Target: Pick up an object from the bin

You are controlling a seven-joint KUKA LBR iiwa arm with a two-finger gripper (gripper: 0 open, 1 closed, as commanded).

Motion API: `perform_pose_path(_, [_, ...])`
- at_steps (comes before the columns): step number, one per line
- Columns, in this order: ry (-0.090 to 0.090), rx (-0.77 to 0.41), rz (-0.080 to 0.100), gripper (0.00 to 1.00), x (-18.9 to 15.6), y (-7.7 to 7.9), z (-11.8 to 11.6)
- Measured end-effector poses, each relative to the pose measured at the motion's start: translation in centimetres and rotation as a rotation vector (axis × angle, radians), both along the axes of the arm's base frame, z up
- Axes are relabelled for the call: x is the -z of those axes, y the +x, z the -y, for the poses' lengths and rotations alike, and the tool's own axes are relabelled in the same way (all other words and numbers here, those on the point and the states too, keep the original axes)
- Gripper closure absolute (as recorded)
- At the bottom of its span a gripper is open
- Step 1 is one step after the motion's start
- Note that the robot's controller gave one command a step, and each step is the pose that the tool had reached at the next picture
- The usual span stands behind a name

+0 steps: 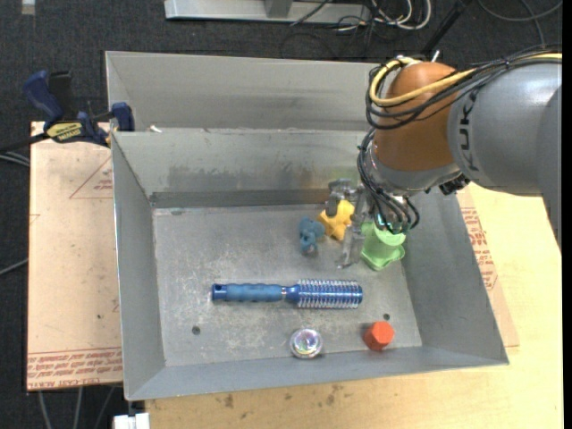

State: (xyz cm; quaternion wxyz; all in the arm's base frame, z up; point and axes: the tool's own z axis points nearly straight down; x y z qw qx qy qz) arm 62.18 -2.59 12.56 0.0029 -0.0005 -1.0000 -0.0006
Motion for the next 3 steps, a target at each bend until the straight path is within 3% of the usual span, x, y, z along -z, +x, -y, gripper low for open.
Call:
perform_pose_path(1, [0.001,-0.038,-0.002,0.00,5.9,-5.9,-3.0])
perform_pose_path(2, [-0.002,-0.108,0.016,0.00,2.6,0.4,0.6])
perform_pose_path(3, [-0.002,-0.247,0.009,0.00,5.6,3.2,6.6])
